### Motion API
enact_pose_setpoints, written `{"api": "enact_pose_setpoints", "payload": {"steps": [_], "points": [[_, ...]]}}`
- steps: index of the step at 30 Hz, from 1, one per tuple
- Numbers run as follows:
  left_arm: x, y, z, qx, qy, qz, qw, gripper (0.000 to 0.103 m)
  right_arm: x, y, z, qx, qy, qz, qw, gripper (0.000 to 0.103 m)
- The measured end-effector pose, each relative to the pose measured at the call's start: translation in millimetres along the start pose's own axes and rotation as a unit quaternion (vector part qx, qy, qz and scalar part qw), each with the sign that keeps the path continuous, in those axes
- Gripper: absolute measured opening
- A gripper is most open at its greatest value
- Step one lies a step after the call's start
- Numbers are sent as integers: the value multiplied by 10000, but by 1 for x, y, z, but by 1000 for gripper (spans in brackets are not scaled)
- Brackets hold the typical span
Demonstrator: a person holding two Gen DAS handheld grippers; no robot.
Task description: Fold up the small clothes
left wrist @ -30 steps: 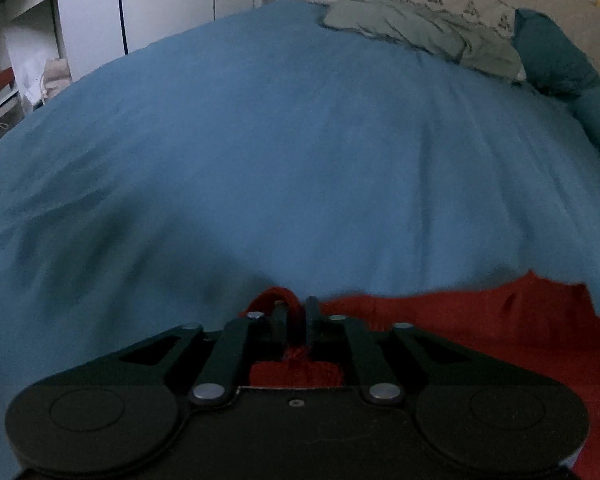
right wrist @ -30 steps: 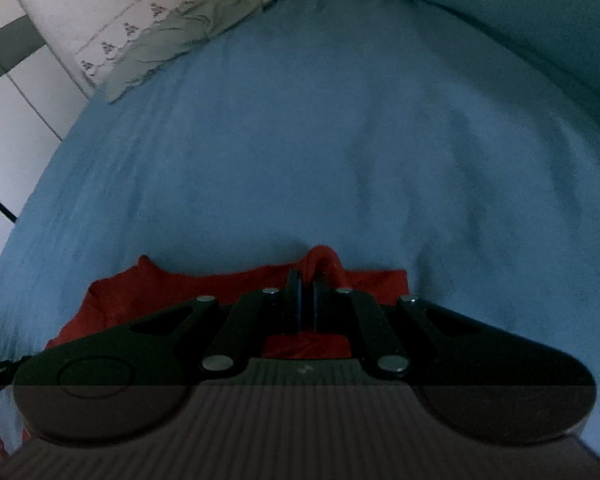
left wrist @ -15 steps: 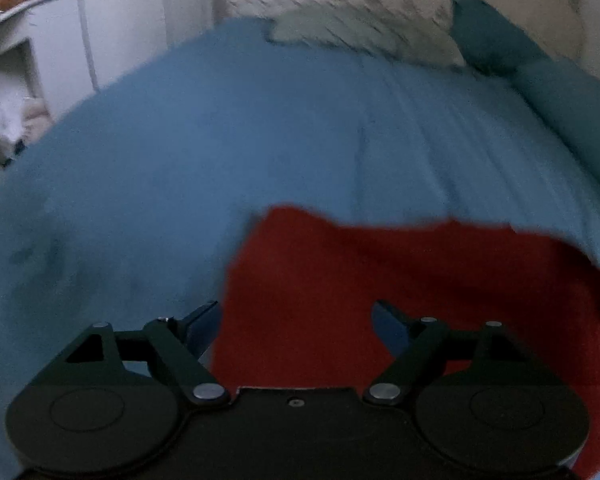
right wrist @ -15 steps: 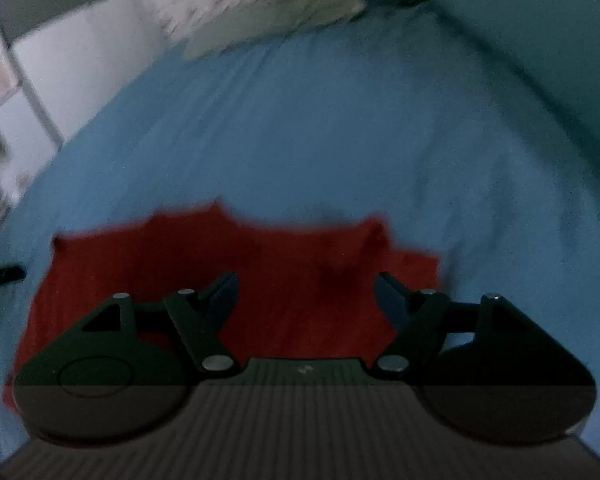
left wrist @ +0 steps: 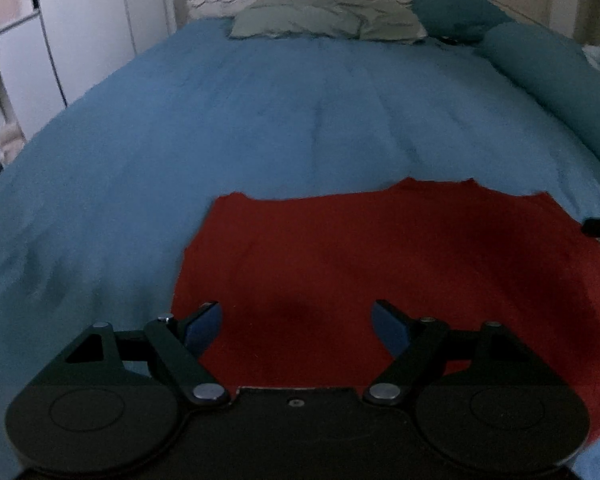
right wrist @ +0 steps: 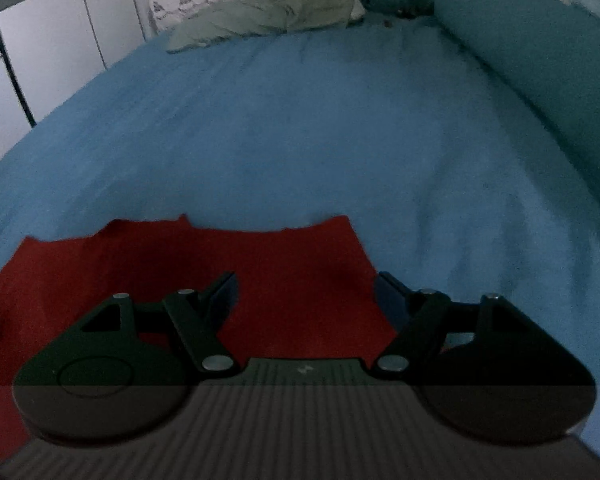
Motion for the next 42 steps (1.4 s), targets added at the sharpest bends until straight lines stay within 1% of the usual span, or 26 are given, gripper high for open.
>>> {"api": "enact_pose_setpoints", "payload": {"steps": [3, 6, 8, 9, 11, 13, 15, 17, 18, 19, 24, 27, 29, 31, 33, 34, 35, 36, 37, 39, 42], "points": [[-20, -11, 4, 180, -79, -11, 9998, 87, -45, -14, -16, 34, -88, -116, 9999, 90], [-28, -28, -3, 182, -24, -162, 9997, 87, -74, -26, -45, 114, 37, -286, 9995, 90], [-28, -37, -10, 123, 79, -228, 9996, 87, -84, -27, -67, 84, 209, -318, 9992, 80], [-26, -41, -15, 84, 140, -250, 9996, 87, -86, -29, -79, 68, 338, -331, 9989, 76], [-24, -48, -21, 25, 236, -283, 9993, 87, -88, -33, -96, 70, 518, -333, 9981, 64], [-21, -53, -27, 6, 279, -309, 9991, 87, -91, -34, -109, 133, 600, -296, 9977, 54], [-17, -57, -30, 54, 319, -291, 9991, 87, -89, -34, -116, 140, 617, -252, 9977, 53], [-14, -59, -33, 92, 375, -297, 9988, 87, -86, -32, -118, 107, 624, -230, 9977, 44], [-12, -59, -35, 101, 394, -306, 9987, 87, -86, -32, -119, 125, 649, -193, 9976, 38], [-12, -59, -36, 115, 407, -307, 9986, 87, -87, -32, -119, 148, 670, -126, 9976, 21], [-17, -59, -39, 213, 416, -317, 9984, 87, -108, -39, -119, 106, 481, -28, 9988, 21], [-13, -56, -44, 272, 485, -347, 9979, 87, -112, -47, -135, 190, 648, 32, 9977, 20], [-8, -53, -52, 295, 638, -344, 9969, 87, -106, -50, -150, 132, 821, 40, 9965, 19], [0, -50, -62, 314, 832, -264, 9957, 87, -106, -53, -152, 271, 770, 124, 9966, 20], [4, -48, -67, 297, 867, -225, 9955, 87, -107, -54, -145, 405, 749, 167, 9962, 24], [2, -47, -65, 248, 820, -234, 9960, 87, -107, -54, -141, 493, 706, 186, 9961, 38], [0, -47, -62, 208, 774, -250, 9965, 87, -110, -54, -137, 593, 652, 216, 9959, 65], [-2, -48, -58, 165, 703, -288, 9970, 87, -114, -54, -130, 679, 509, 249, 9961, 74], [-5, -51, -54, 129, 625, -325, 9974, 87, -117, -54, -125, 698, 368, 263, 9965, 80], [-11, -56, -48, 77, 500, -388, 9980, 87, -112, -52, -116, 659, 338, 255, 9969, 80], [-6, -65, -40, -25, 426, -474, 9980, 87, -94, -48, -111, 710, 402, 252, 9964, 76]]}}
Point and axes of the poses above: each gripper's, at about its wrist camera, not at the fingertips, and x roughly the way its jaws point, y to its left, z to its top, the point moved 10 cm from there along x, roughly the way its jaws point, and after that the axes turned 4 degrees about -y, right-handed, at the moved point
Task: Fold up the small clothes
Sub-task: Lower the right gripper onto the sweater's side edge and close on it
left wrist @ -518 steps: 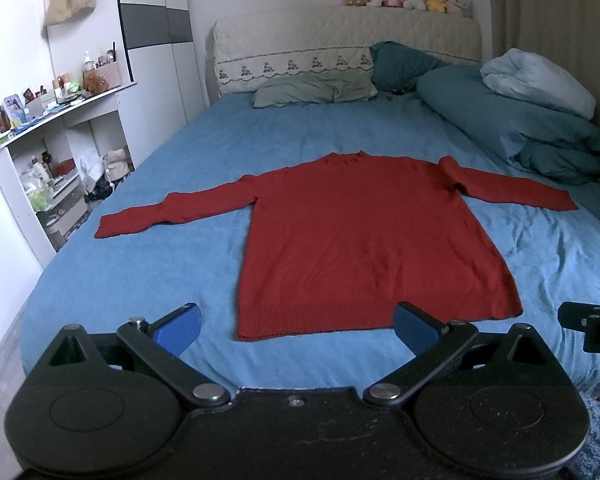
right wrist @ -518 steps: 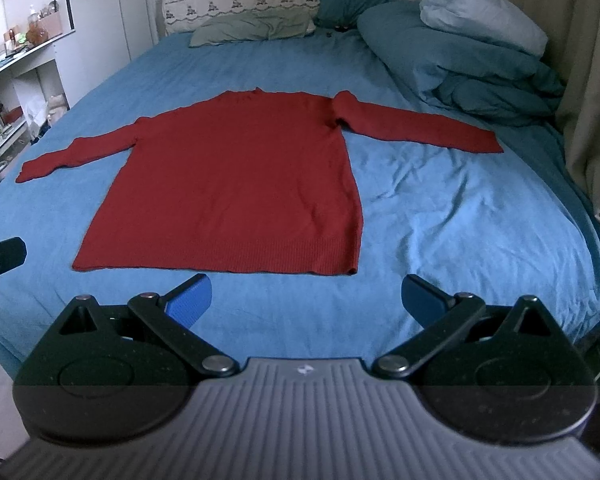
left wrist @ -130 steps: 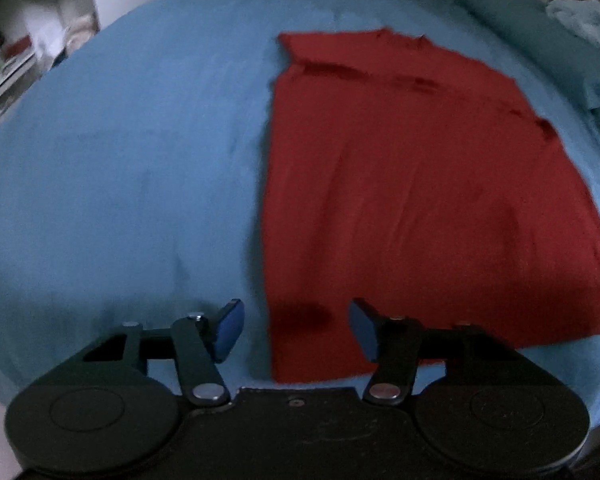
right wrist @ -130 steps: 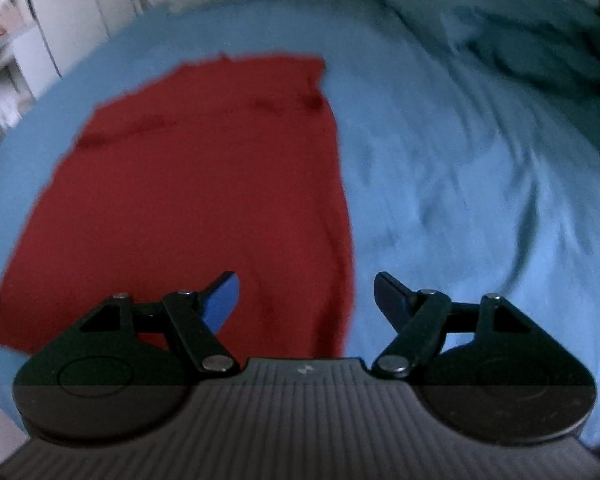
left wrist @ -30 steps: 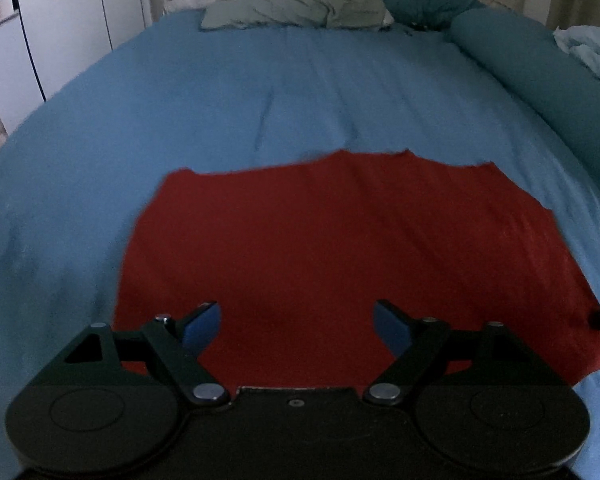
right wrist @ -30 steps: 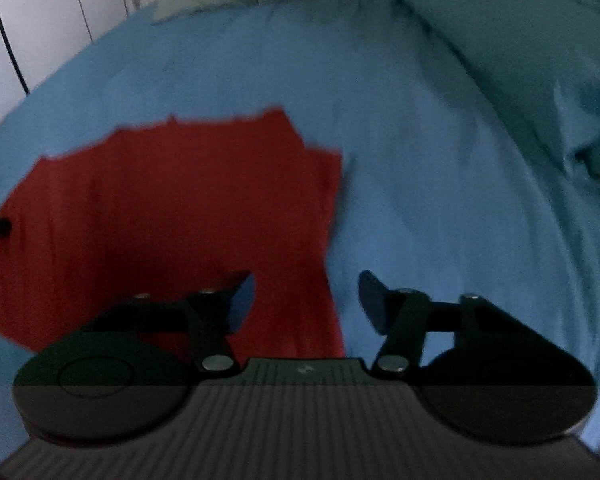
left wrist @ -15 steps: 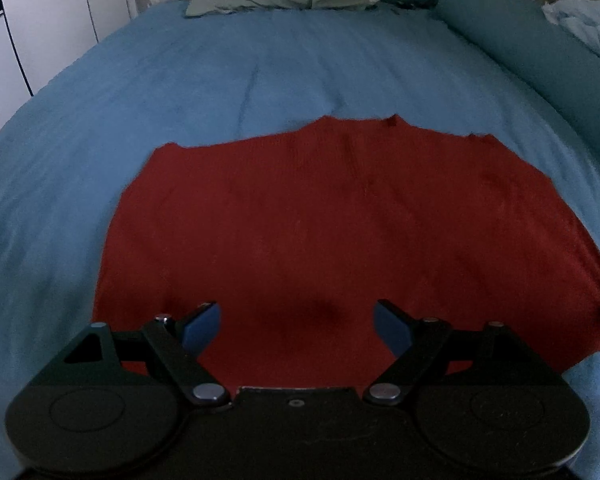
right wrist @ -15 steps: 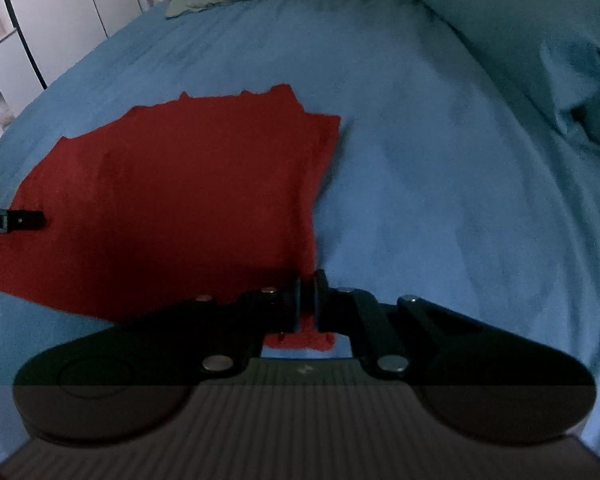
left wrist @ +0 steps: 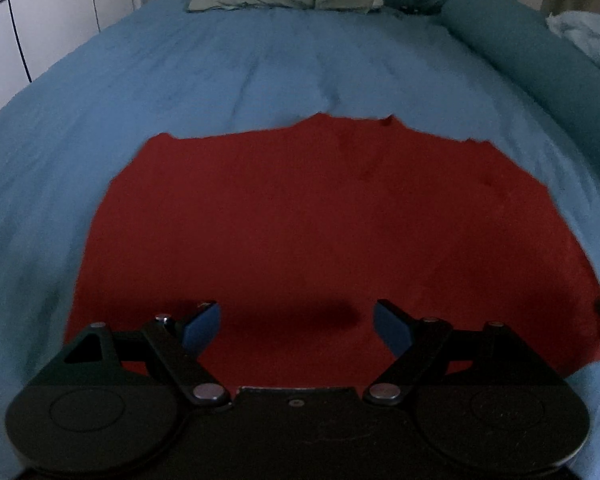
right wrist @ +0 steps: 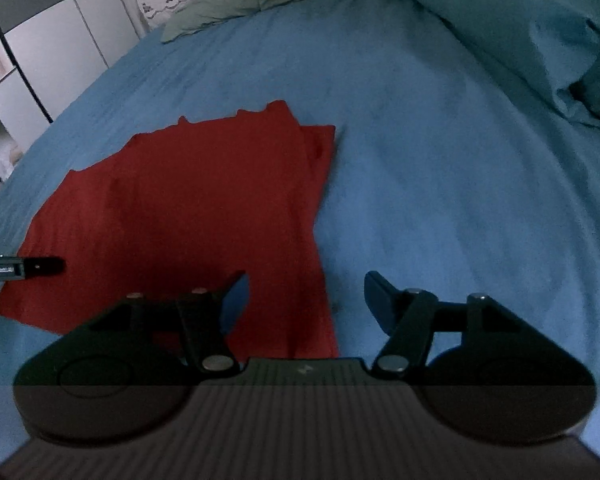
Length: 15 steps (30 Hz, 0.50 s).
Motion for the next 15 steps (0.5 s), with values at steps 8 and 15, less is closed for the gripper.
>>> {"api": "enact_pose_setpoints", "payload": {"steps": [8, 15], "points": [[32, -26, -3, 238, 231, 78, 9994, 88, 20, 4, -17, 3, 59, -272, 9996, 55], [49, -25, -3, 350, 635, 264, 9970, 99, 16, 21, -7, 102, 335, -149, 9993, 23]]}}
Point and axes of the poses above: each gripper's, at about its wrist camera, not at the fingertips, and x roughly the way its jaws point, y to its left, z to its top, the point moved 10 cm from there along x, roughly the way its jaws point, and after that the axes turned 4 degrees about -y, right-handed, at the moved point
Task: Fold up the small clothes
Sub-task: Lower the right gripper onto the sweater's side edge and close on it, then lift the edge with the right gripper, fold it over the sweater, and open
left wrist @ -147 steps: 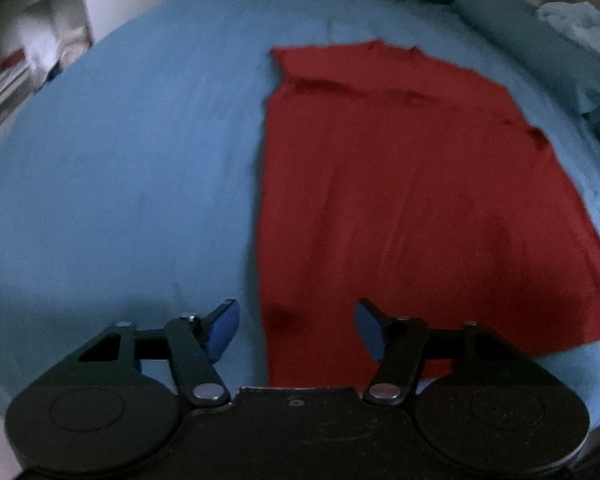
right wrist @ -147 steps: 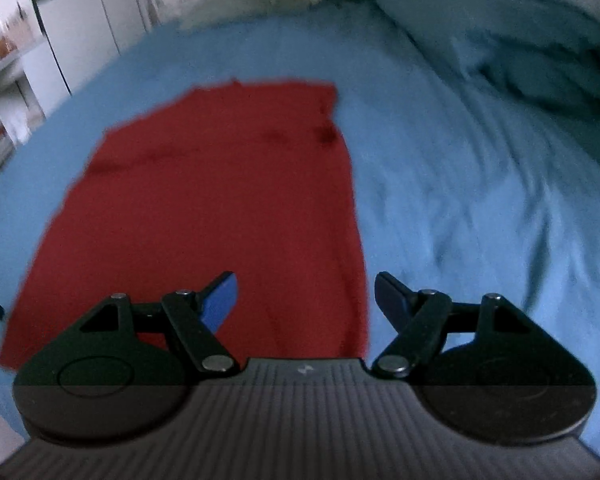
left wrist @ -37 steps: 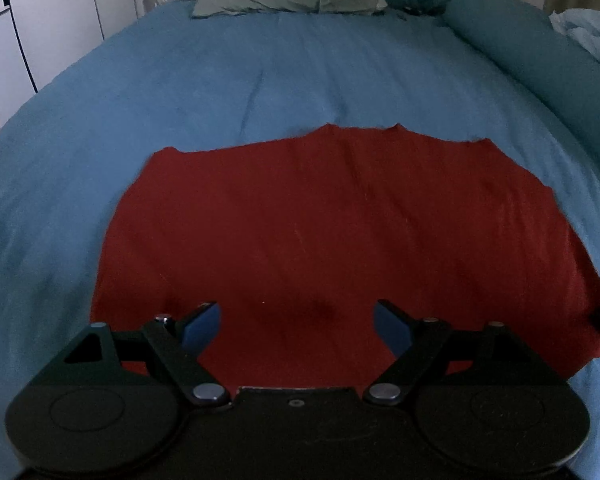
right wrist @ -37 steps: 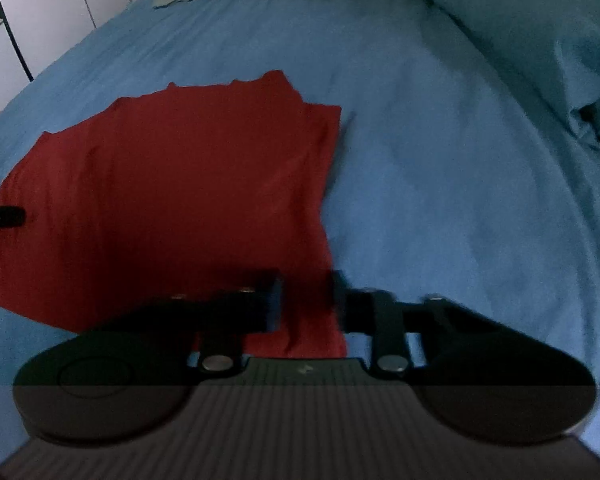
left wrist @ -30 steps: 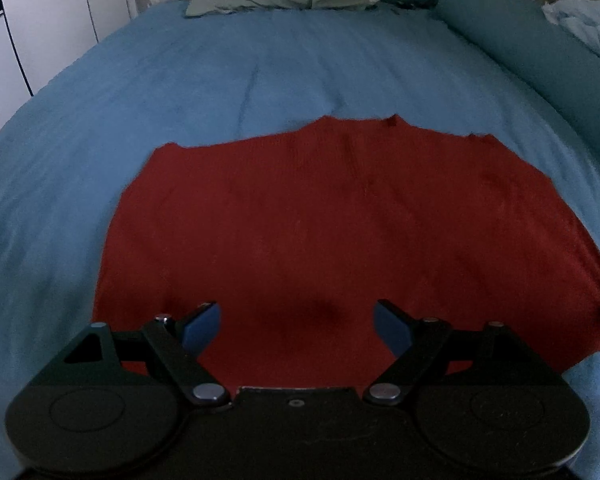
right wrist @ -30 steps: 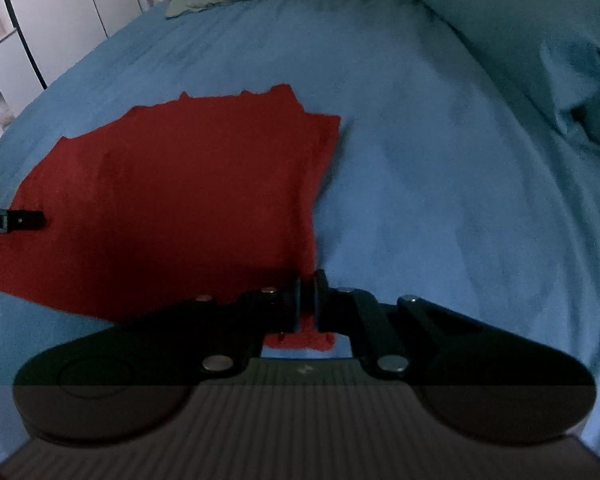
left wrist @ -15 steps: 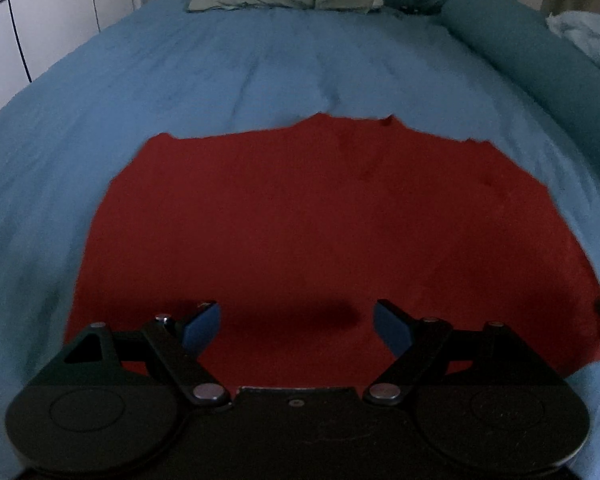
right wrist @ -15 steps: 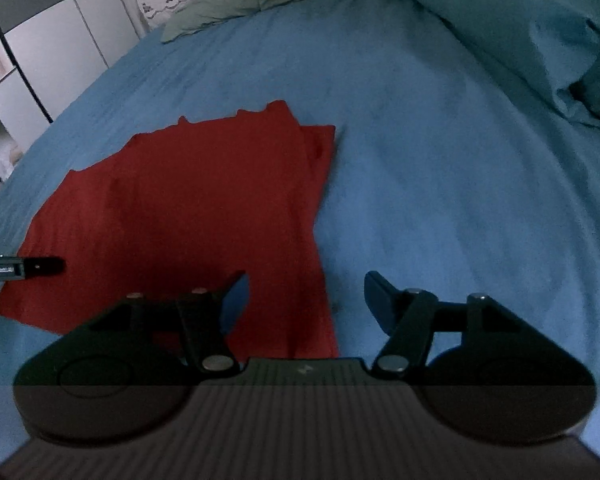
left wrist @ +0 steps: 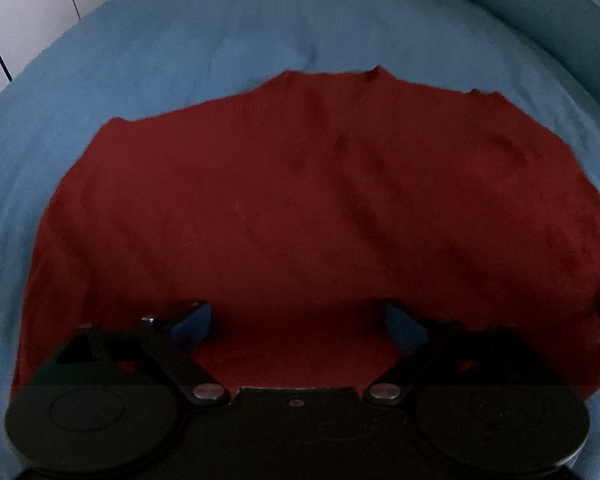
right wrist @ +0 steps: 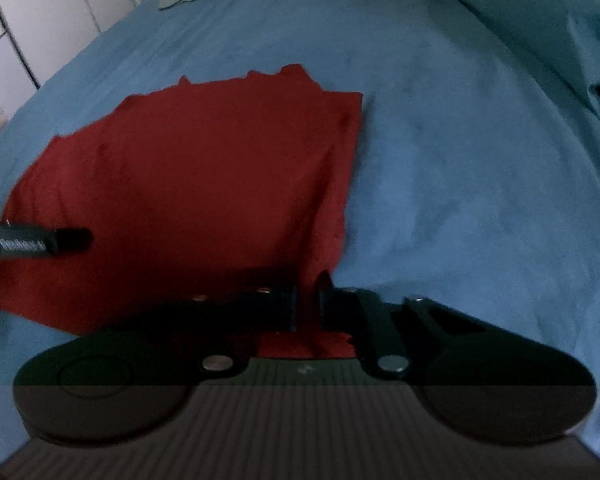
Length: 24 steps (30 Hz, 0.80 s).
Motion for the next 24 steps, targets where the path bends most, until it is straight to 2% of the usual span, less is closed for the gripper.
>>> {"api": "enact_pose_setpoints", "payload": {"steps": [3, 5, 8, 11, 13, 15, 18, 21, 24], "points": [[0, 5, 3, -85, 184, -167, 9997, 98, -19, 13, 30, 804, -223, 487, 9953, 23], [-12, 13, 6, -268, 166, -319, 9990, 89, -33, 37, 58, 1128, -438, 952, 9881, 22], [-43, 49, 6, -546, -46, -286, 9981, 89, -44, 98, 95, 1052, -609, 1659, 9786, 22], [-76, 99, -5, -669, -287, -95, 9973, 89, -39, 183, 106, 601, -493, 2377, 9682, 22], [-92, 133, -22, -720, -349, 56, 9968, 89, -26, 248, 93, 120, -216, 2821, 9591, 22], [-100, 162, -45, -712, -346, 174, 9967, 89, -5, 307, 63, -351, 229, 3156, 9480, 22], [-101, 191, -83, -721, -266, 256, 9967, 89, 36, 369, 3, -1019, 857, 3268, 9357, 22], [-97, 205, -115, -927, -91, 176, 9955, 89, 71, 389, -47, -1552, 1311, 2898, 9353, 22], [-100, 203, -128, -1041, -138, 10, 9945, 89, 77, 391, -51, -1485, 1257, 2794, 9403, 28]]}}
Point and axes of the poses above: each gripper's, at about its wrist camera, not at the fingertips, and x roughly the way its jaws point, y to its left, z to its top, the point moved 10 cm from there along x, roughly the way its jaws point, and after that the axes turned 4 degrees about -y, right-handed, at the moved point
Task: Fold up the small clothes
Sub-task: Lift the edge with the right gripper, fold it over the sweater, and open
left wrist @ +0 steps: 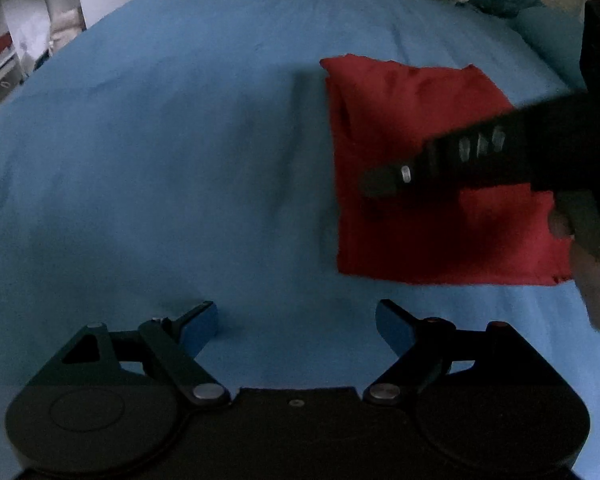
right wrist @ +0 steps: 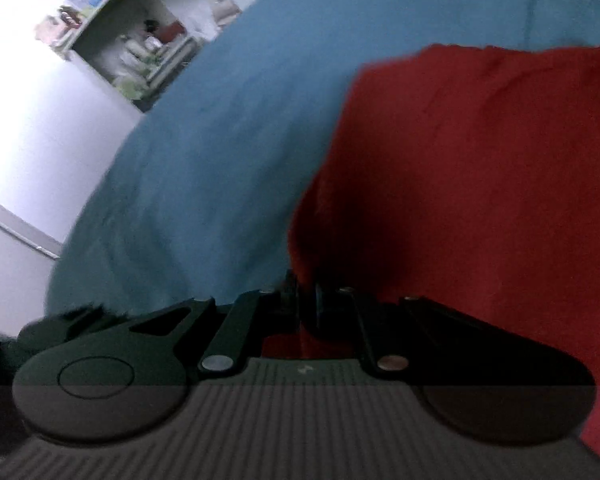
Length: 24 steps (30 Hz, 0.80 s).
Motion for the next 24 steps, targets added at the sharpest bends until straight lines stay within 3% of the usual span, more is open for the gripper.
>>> {"api": "enact_pose_setpoints", "payload": {"steps": [1, 2, 4, 7, 10, 13, 16, 19, 24], "points": [[-3, -2, -1, -1, -36, -61, 10000, 89, -7, 5, 0, -9, -63, 74, 10000, 41], [-6, -3, 0, 2, -64, -129, 9999, 89, -14, 9, 3, -34, -142, 112, 9998, 66], [-13, -7, 4, 21, -129, -248, 9996, 89, -38, 15, 17, -217, -516, 60, 9984, 88], [-25, -10, 11, 64, -229, -400, 9989, 89, -87, 8, 31, -325, -1083, -145, 9935, 91], [-33, -16, 17, 66, -330, -526, 9981, 90, -137, -20, 26, -281, -1576, -1124, 9807, 97], [-30, -16, 21, 40, -366, -473, 9982, 90, -166, -48, -13, -238, -1708, -1979, 9649, 97], [-26, -22, 22, -115, -387, -430, 9983, 90, -165, -65, -63, -332, -1542, -2615, 9522, 97], [-18, -21, 29, -189, -447, -379, 9981, 90, -151, -74, -103, -368, -1334, -2955, 9453, 96], [-9, -19, 45, -244, -479, -341, 9980, 90, -129, -87, -121, -145, -1375, -3193, 9375, 95]]}}
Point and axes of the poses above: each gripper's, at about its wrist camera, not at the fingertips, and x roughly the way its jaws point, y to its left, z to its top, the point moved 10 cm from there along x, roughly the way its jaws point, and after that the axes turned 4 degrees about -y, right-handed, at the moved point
